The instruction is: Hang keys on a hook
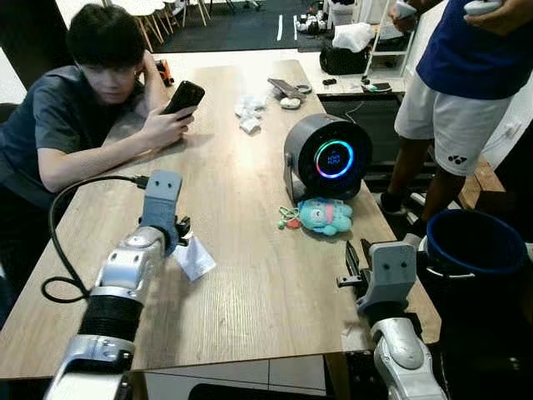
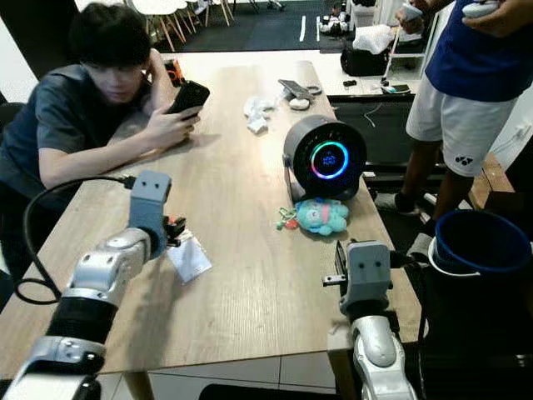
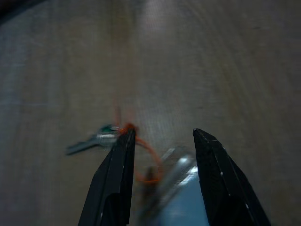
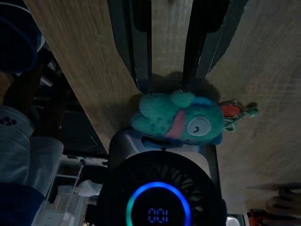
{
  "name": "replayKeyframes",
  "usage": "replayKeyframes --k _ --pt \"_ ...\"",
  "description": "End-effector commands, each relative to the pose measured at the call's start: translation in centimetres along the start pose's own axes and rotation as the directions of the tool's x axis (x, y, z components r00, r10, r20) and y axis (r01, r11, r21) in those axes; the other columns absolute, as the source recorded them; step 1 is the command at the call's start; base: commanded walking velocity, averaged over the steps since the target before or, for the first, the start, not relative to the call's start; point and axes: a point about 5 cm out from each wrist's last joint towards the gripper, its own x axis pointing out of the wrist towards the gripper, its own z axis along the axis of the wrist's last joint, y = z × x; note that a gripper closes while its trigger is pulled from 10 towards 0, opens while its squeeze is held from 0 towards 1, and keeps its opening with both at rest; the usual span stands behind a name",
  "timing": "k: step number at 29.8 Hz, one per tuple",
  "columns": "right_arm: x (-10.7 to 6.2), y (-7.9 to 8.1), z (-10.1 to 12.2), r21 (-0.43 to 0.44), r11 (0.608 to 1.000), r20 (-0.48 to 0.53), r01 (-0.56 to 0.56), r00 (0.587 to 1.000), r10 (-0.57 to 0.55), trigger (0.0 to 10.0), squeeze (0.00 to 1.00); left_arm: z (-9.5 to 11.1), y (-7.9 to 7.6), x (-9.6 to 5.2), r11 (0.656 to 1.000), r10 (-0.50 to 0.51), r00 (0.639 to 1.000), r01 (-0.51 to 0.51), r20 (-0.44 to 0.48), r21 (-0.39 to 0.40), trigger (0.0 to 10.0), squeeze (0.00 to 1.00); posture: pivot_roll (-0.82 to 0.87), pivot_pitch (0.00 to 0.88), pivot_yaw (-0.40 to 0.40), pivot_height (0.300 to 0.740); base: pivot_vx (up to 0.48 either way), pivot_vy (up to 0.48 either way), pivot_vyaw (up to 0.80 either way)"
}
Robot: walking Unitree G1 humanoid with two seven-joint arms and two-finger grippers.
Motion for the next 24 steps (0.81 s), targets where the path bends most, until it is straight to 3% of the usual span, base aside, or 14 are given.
replayKeyframes --k 1,12,24 --pt "-0.3 0.1 -0.3 0.010 1.000 -0.015 -0.002 1.000 0.002 10.0 0.00 -0.4 -0.3 0.1 0.999 0.045 0.999 -0.045 -0.002 0.017 10.0 0.00 0.00 0.243 0.084 0.740 0.000 0.000 0.00" --pt "-0.5 0.0 -0.3 0.004 1.000 -0.019 0.003 1.000 -0.003 10.0 0.00 -0.7 0.1 1.3 0.971 0.231 0.973 -0.232 -0.025 -0.052 10.0 0.00 -0.02 0.244 0.090 0.740 0.000 0.000 0.00" --pt "-0.6 0.0 -0.3 0.002 1.000 -0.018 0.001 1.000 -0.001 10.0 0.00 -2.0 -0.5 1.8 0.964 0.261 0.964 -0.263 -0.056 -0.043 9.8 0.00 -0.02 0.247 0.091 0.740 0.000 0.000 0.00"
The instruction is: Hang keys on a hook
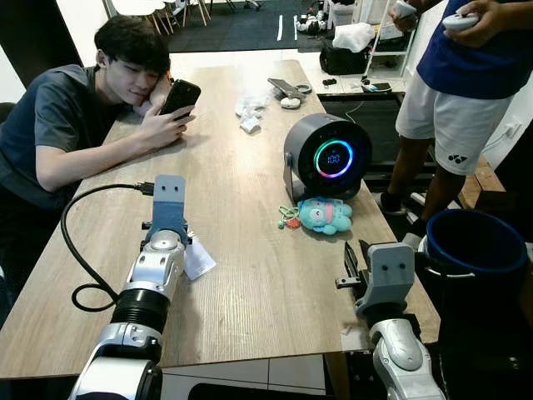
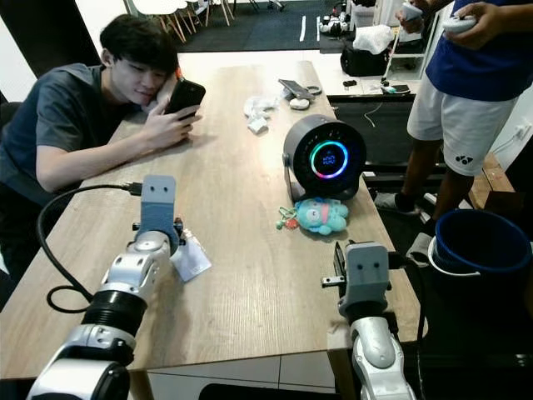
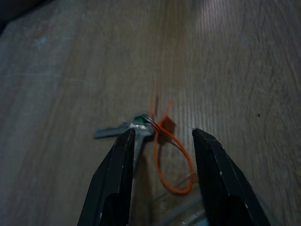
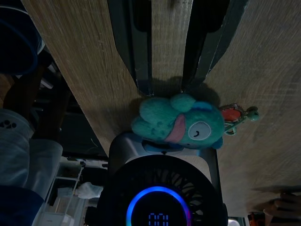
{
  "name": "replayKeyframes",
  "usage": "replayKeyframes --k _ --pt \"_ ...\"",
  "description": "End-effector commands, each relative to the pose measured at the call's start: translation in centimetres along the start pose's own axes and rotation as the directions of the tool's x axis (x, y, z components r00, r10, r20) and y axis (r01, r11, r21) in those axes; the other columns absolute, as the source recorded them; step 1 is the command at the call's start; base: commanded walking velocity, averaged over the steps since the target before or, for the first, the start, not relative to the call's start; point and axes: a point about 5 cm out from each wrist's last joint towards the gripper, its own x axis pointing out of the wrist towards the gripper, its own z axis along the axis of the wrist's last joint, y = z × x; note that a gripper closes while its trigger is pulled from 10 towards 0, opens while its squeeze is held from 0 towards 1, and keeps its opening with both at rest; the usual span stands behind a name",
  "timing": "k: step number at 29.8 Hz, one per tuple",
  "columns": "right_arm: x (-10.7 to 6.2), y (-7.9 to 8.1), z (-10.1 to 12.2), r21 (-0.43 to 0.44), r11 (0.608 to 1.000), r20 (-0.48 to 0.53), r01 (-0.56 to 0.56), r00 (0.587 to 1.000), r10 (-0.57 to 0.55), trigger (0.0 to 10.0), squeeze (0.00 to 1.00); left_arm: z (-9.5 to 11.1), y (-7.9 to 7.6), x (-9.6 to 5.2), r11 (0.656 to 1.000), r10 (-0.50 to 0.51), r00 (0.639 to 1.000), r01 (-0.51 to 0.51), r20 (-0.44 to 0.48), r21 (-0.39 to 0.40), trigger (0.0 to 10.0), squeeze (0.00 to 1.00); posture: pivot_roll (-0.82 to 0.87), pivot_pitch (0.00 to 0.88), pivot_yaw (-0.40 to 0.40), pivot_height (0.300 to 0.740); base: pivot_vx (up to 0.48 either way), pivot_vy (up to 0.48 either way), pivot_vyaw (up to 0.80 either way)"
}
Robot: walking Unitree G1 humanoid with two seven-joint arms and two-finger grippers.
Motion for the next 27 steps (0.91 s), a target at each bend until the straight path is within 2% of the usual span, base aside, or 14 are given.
replayKeyframes --k 1,2,3,6,10,20,21,24,25,27 --pt "-0.4 0.0 -0.1 0.002 1.000 -0.010 -0.001 1.000 0.001 10.0 0.00 -0.9 -0.5 0.1 1.000 0.005 1.000 -0.004 -0.024 0.010 9.1 0.00 -0.03 0.249 0.090 0.740 0.000 0.000 0.00" --pt "-0.4 0.0 -0.1 0.002 1.000 -0.010 -0.001 1.000 0.001 10.0 0.00 -0.9 -0.5 0.1 1.000 0.005 1.000 -0.004 -0.024 0.010 9.1 0.00 -0.03 0.249 0.090 0.740 0.000 0.000 0.00" --pt "-0.5 0.0 -0.1 0.001 1.000 -0.011 -0.001 1.000 0.001 10.0 0.00 -1.1 -0.6 0.1 1.000 0.002 1.000 -0.001 -0.031 0.015 8.4 0.00 -0.03 0.250 0.090 0.740 0.000 0.000 0.00" --pt "-0.5 -0.1 -0.1 0.000 1.000 -0.011 -0.001 1.000 0.001 10.0 0.00 -1.3 -0.7 0.1 1.000 0.003 0.999 -0.002 -0.036 0.021 8.3 0.00 -0.03 0.250 0.092 0.740 0.000 0.000 0.00" --pt "-0.5 -0.2 -0.1 0.000 1.000 -0.010 0.005 1.000 -0.005 10.0 0.00 -1.7 0.4 0.3 0.999 0.035 0.998 -0.034 -0.044 0.033 8.0 0.00 -0.02 0.249 0.095 0.740 0.000 0.000 0.00" --pt "-0.3 0.0 -0.1 0.007 1.000 -0.010 0.004 1.000 -0.004 10.0 0.00 -3.4 1.4 0.3 0.995 0.052 0.994 -0.043 -0.097 0.093 8.1 0.00 -0.01 0.249 0.091 0.740 0.000 0.000 0.00" --pt "-0.2 0.0 -0.1 0.008 1.000 -0.009 0.003 1.000 -0.003 10.0 0.00 -3.5 1.4 0.2 0.995 0.051 0.994 -0.042 -0.101 0.094 7.1 0.00 -0.01 0.248 0.090 0.740 0.000 0.000 0.00" --pt "-0.2 0.0 -0.1 0.008 1.000 -0.009 0.003 1.000 -0.003 10.0 0.00 -3.5 1.4 0.2 0.995 0.051 0.994 -0.042 -0.101 0.094 7.1 0.00 -0.01 0.248 0.090 0.740 0.000 0.000 0.00" --pt "-0.2 0.0 -0.1 0.008 1.000 -0.009 0.002 1.000 -0.002 10.0 0.00 -3.7 1.4 0.2 0.995 0.050 0.993 -0.040 -0.104 0.094 4.8 0.00 -0.01 0.248 0.089 0.740 0.000 0.000 0.00" --pt "-0.2 0.1 -0.1 0.008 1.000 -0.009 0.001 1.000 -0.001 10.0 0.00 -3.8 1.5 0.2 0.995 0.048 0.993 -0.038 -0.108 0.092 3.4 0.00 -0.01 0.248 0.089 0.740 0.000 0.000 0.00"
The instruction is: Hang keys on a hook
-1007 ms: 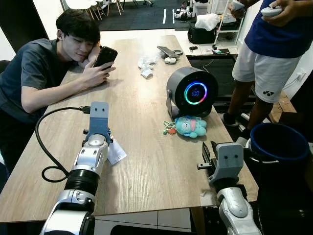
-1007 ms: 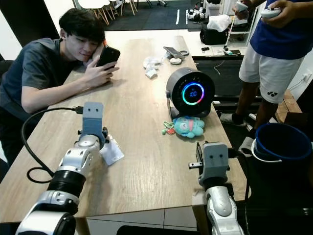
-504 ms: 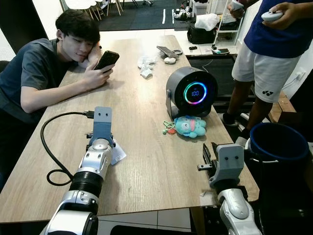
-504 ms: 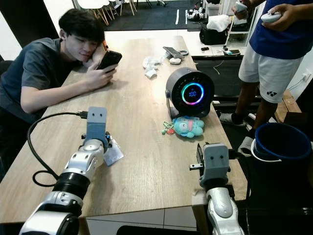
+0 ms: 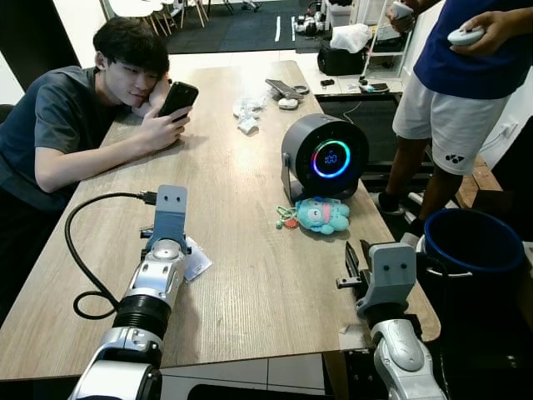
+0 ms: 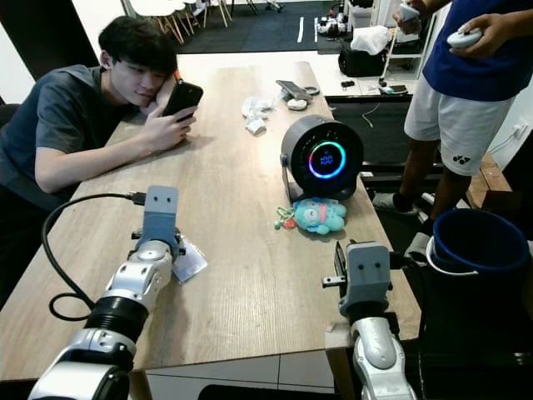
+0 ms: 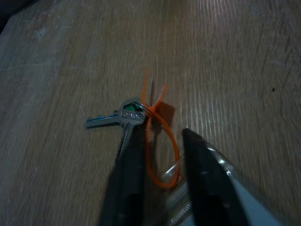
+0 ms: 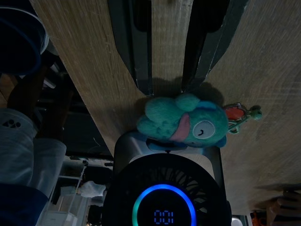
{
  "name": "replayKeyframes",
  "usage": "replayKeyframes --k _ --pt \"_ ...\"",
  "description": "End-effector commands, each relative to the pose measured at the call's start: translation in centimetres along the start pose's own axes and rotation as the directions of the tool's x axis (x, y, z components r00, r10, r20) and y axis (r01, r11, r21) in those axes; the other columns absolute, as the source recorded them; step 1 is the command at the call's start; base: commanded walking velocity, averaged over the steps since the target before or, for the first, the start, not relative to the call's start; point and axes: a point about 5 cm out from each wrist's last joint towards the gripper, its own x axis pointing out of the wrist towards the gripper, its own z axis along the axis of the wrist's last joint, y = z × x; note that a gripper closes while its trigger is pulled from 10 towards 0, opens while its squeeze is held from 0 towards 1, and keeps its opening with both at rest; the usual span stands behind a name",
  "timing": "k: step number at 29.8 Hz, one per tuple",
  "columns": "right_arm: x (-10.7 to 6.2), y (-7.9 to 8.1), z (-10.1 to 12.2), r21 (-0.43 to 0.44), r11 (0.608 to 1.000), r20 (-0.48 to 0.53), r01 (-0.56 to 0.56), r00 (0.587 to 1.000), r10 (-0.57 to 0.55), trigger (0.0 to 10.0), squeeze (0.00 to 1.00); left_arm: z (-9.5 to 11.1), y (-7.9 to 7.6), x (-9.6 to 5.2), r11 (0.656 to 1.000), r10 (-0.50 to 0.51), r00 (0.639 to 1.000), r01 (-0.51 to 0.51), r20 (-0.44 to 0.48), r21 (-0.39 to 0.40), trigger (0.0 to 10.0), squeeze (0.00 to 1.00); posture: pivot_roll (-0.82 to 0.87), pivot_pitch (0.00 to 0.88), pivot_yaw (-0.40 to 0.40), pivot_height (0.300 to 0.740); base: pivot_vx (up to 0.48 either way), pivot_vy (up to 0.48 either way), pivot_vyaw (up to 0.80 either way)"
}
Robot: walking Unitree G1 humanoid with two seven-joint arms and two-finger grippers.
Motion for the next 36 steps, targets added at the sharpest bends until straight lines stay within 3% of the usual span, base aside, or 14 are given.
replayKeyframes --k 1,2,4,6,7,8,10,11,12,23,25,28,32,36 --pt "-0.1 0.1 -0.2 0.010 1.000 -0.012 -0.001 1.000 0.001 10.0 0.00 -2.2 0.8 0.1 0.999 0.015 0.997 -0.012 -0.080 0.033 3.4 0.00 -0.01 0.248 0.089 0.740 0.000 0.000 0.00" --pt "-0.1 0.1 -0.2 0.010 1.000 -0.012 -0.001 1.000 0.001 10.0 0.00 -2.2 0.8 0.1 0.999 0.015 0.997 -0.012 -0.081 0.032 3.4 0.00 -0.01 0.248 0.089 0.740 0.000 0.000 0.00" --pt "-0.1 0.1 -0.2 0.009 1.000 -0.011 -0.001 1.000 0.001 10.0 0.00 -2.3 0.8 0.1 0.999 0.014 0.997 -0.011 -0.082 0.030 1.6 0.00 -0.01 0.248 0.090 0.740 0.000 0.000 0.00" --pt "-0.1 0.1 -0.2 0.009 1.000 -0.011 0.000 1.000 0.000 10.0 0.00 -2.3 0.8 0.1 1.000 0.013 0.997 -0.011 -0.082 0.029 1.9 0.00 -0.01 0.248 0.090 0.740 0.000 0.000 0.00" --pt "-0.1 0.1 -0.2 0.008 1.000 -0.011 0.000 1.000 0.000 10.0 0.00 -2.2 0.8 0.1 1.000 0.014 0.997 -0.012 -0.081 0.027 3.3 0.00 -0.01 0.248 0.090 0.740 0.000 0.000 0.00" --pt "-0.1 0.1 -0.2 0.008 1.000 -0.011 0.001 1.000 -0.001 10.0 0.00 -2.1 0.8 0.1 1.000 0.015 0.997 -0.013 -0.079 0.023 7.1 0.00 -0.01 0.246 0.090 0.740 0.000 0.000 0.00" --pt "-0.1 0.1 -0.2 0.008 1.000 -0.011 0.001 1.000 -0.001 10.0 0.00 -2.1 0.8 0.1 1.000 0.015 0.997 -0.013 -0.079 0.023 7.1 0.00 -0.01 0.246 0.090 0.740 0.000 0.000 0.00" --pt "-0.1 0.1 -0.2 0.008 1.000 -0.011 0.002 1.000 -0.001 10.0 0.00 -2.0 0.8 0.1 1.000 0.015 0.997 -0.014 -0.074 0.016 9.5 0.00 -0.01 0.246 0.091 0.740 0.000 0.000 0.00" --pt "-0.1 0.1 -0.2 0.008 1.000 -0.010 0.002 1.000 -0.002 10.0 0.00 -1.7 0.8 0.0 1.000 0.013 0.998 -0.012 -0.069 0.007 10.0 0.00 -0.01 0.246 0.091 0.740 0.000 0.000 0.00" --pt "-0.1 0.0 -0.1 0.007 1.000 -0.006 0.005 1.000 -0.005 10.0 0.00 1.7 1.7 -1.0 0.985 -0.094 0.995 0.099 0.039 -0.145 10.0 0.00 -0.02 0.242 0.098 0.740 0.000 0.000 0.00" --pt "-0.1 -0.2 0.2 0.008 1.000 -0.001 0.003 1.000 -0.003 10.0 0.00 2.7 2.4 -2.1 0.962 -0.227 0.973 0.230 0.041 -0.149 10.0 0.00 -0.01 0.241 0.104 0.740 0.000 0.000 0.00" --pt "0.3 -0.2 1.0 0.019 1.000 0.024 -0.015 1.000 0.015 10.0 0.00 5.0 3.3 -3.7 0.895 -0.349 0.921 0.382 0.172 -0.229 10.0 0.00 0.00 0.239 0.105 0.740 0.000 0.000 0.00" --pt "0.9 0.2 2.5 0.047 0.998 0.073 -0.038 0.997 0.035 10.0 0.00 6.0 3.7 -4.5 0.851 -0.393 0.887 0.451 0.244 -0.268 10.0 0.00 0.01 0.238 0.105 0.740 0.000 0.000 0.00" --pt "2.4 1.9 6.5 0.077 0.987 0.214 -0.144 0.969 0.125 10.0 0.00 6.2 2.9 -5.7 0.814 -0.426 0.842 0.517 0.332 -0.266 10.0 0.00 0.01 0.232 0.096 0.740 0.000 0.000 0.00"
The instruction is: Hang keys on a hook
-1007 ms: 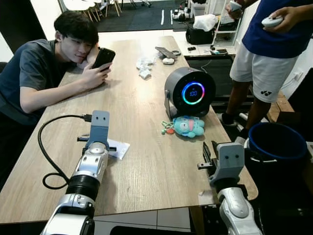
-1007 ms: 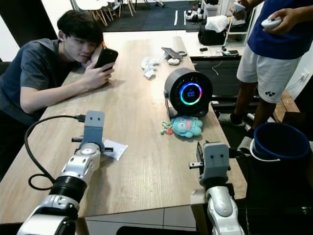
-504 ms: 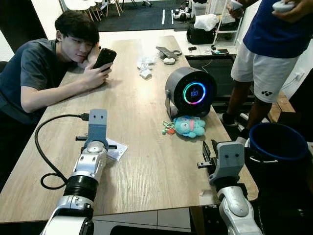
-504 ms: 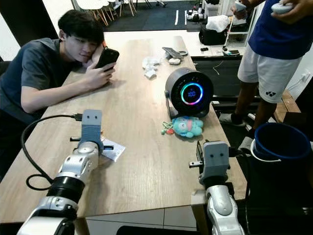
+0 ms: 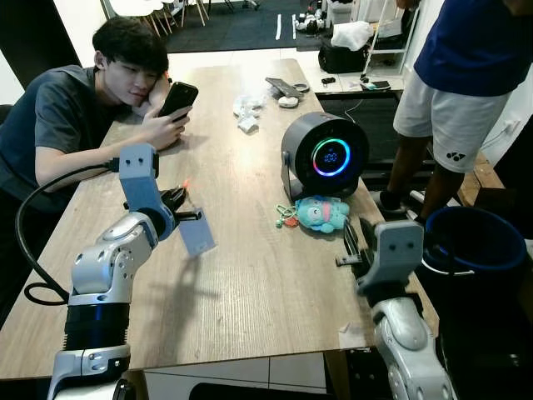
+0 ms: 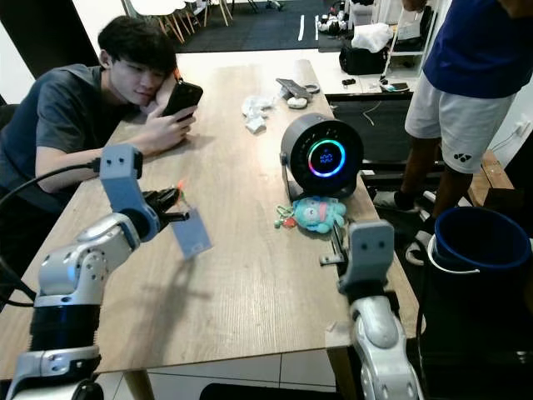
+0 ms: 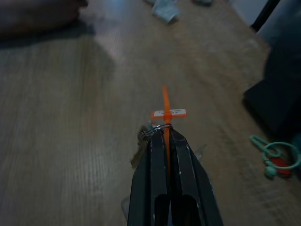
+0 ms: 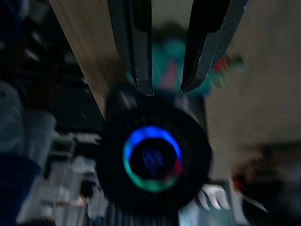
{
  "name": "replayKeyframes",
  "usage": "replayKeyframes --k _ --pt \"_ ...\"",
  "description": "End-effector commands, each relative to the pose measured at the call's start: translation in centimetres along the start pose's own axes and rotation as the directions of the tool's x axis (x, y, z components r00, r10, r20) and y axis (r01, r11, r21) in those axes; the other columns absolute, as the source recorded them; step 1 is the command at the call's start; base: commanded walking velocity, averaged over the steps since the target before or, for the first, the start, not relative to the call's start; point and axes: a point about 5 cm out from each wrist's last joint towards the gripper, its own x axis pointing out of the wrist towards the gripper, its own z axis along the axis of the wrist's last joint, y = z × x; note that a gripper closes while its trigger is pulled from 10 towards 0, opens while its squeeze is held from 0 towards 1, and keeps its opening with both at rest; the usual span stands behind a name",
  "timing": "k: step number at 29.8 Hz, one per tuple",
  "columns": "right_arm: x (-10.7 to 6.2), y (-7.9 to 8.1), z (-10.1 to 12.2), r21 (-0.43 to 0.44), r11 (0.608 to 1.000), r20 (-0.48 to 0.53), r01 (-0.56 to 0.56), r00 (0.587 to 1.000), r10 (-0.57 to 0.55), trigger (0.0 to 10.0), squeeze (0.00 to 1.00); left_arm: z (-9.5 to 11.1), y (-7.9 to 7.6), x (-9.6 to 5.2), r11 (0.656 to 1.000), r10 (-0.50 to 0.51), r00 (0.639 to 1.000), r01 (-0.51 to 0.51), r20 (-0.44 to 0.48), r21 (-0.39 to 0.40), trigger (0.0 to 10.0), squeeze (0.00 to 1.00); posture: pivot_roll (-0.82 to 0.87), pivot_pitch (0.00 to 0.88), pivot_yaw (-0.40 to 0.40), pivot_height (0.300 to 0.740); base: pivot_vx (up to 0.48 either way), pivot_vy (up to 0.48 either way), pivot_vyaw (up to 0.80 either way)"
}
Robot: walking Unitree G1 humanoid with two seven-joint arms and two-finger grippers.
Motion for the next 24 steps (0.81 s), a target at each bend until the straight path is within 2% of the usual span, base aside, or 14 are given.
replayKeyframes --k 1,3,7,9,11,13,18,21,24 --pt "0.4 1.1 1.4 0.041 0.998 0.049 -0.054 0.997 0.052 10.0 0.00 -0.6 -0.4 -0.4 1.000 -0.019 1.000 0.020 0.010 -0.024 10.0 0.00 0.01 0.230 0.093 0.740 0.000 0.000 0.00" --pt "0.5 1.2 1.6 0.048 0.997 0.057 -0.060 0.997 0.057 10.0 0.00 -0.6 -0.5 -0.5 0.999 -0.015 1.000 0.015 0.009 -0.033 10.0 0.00 0.01 0.230 0.093 0.740 0.000 0.000 0.00" --pt "1.1 1.2 2.6 0.117 0.992 0.089 -0.046 0.995 0.036 10.0 0.00 -1.6 -1.4 -0.8 0.996 0.046 0.998 -0.043 0.034 -0.072 10.0 0.00 0.01 0.222 0.090 0.740 0.000 0.000 0.00" --pt "1.6 0.6 2.5 0.187 0.982 0.073 0.013 0.997 -0.027 10.0 0.00 -2.4 -2.9 -1.2 0.998 0.053 0.996 -0.051 0.066 -0.036 10.0 0.00 -0.01 0.208 0.085 0.740 0.000 0.000 0.00" --pt "1.6 0.6 2.5 0.187 0.982 0.073 0.013 0.997 -0.027 10.0 0.00 -2.4 -2.9 -1.2 0.998 0.053 0.996 -0.051 0.066 -0.036 10.0 0.00 -0.01 0.208 0.085 0.740 0.000 0.000 0.00" --pt "2.0 0.1 1.7 0.203 0.977 0.030 0.062 0.997 -0.069 10.0 0.00 -1.8 -4.4 -1.5 0.999 0.016 0.991 -0.009 0.132 -0.052 10.0 0.00 -0.01 0.200 0.083 0.740 0.000 0.000 0.00" --pt "2.1 0.2 0.7 0.195 0.978 -0.019 0.075 0.997 -0.073 10.0 0.00 -0.3 -5.6 -1.9 0.997 -0.052 0.977 0.062 0.209 -0.041 10.0 0.00 -0.01 0.193 0.078 0.740 0.000 0.000 0.00" --pt "2.7 0.6 -0.2 0.215 0.974 -0.061 0.073 0.996 -0.061 10.0 0.00 1.4 -6.6 -2.1 0.992 -0.126 0.954 0.122 0.271 0.032 10.0 0.00 -0.01 0.187 0.072 0.740 0.000 0.000 0.00" --pt "3.4 1.0 -0.7 0.277 0.959 -0.080 0.063 0.996 -0.042 10.0 0.00 1.7 -7.5 -2.1 0.986 -0.166 0.945 0.155 0.283 0.062 10.0 0.00 -0.01 0.186 0.069 0.740 0.000 0.000 0.00"
